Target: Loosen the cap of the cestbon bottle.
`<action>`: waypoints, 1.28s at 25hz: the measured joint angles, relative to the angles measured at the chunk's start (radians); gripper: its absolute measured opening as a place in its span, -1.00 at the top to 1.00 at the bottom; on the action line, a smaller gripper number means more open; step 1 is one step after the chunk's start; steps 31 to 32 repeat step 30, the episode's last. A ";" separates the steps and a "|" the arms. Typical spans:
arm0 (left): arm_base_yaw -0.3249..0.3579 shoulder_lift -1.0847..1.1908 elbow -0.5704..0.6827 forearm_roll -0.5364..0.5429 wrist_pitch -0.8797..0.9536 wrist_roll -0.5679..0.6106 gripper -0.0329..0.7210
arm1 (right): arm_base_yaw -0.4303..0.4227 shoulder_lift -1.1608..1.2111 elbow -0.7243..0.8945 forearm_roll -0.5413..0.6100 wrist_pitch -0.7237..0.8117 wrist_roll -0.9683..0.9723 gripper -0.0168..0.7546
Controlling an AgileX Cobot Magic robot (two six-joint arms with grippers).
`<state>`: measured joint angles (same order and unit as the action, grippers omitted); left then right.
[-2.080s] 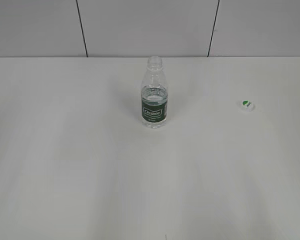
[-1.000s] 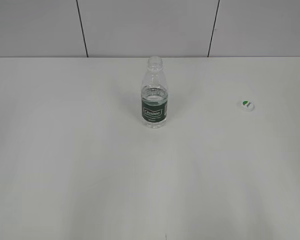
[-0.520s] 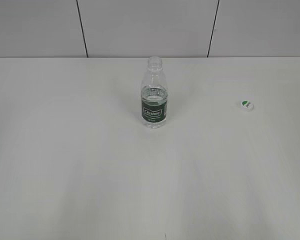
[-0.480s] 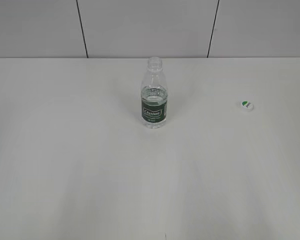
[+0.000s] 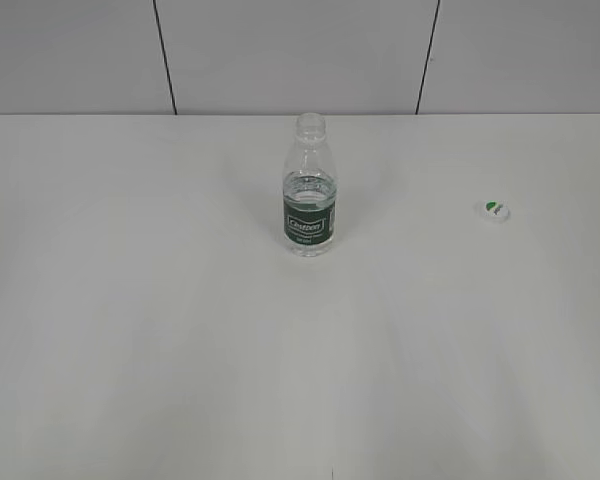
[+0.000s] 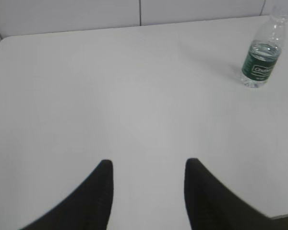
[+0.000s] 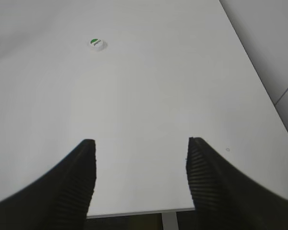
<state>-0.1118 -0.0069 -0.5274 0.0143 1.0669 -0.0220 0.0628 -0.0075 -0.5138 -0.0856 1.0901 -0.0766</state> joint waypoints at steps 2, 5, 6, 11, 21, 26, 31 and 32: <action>0.046 0.000 0.000 0.000 0.000 0.000 0.08 | 0.000 0.000 0.000 0.000 0.000 0.000 -0.23; 0.071 0.000 0.000 -0.003 0.000 0.000 0.08 | 0.000 0.000 0.000 0.000 0.000 0.000 -0.23; 0.071 0.000 0.000 -0.008 0.000 0.000 0.08 | 0.000 0.000 0.000 0.000 0.000 0.000 -0.23; 0.072 0.000 0.000 -0.021 0.000 0.000 0.08 | 0.000 0.000 0.000 0.000 0.000 0.000 -0.23; 0.072 0.000 0.000 -0.026 0.000 0.000 0.08 | 0.000 0.000 0.000 0.000 0.000 0.000 -0.23; 0.072 0.000 0.000 -0.026 0.000 0.000 0.08 | 0.000 0.000 0.000 0.000 0.000 0.000 -0.23; 0.072 0.000 0.000 -0.026 0.000 0.000 0.08 | 0.000 0.000 0.000 0.000 0.000 0.000 -0.23; 0.072 0.000 0.000 -0.026 0.000 0.000 0.08 | 0.000 0.000 0.000 0.000 0.000 0.000 -0.23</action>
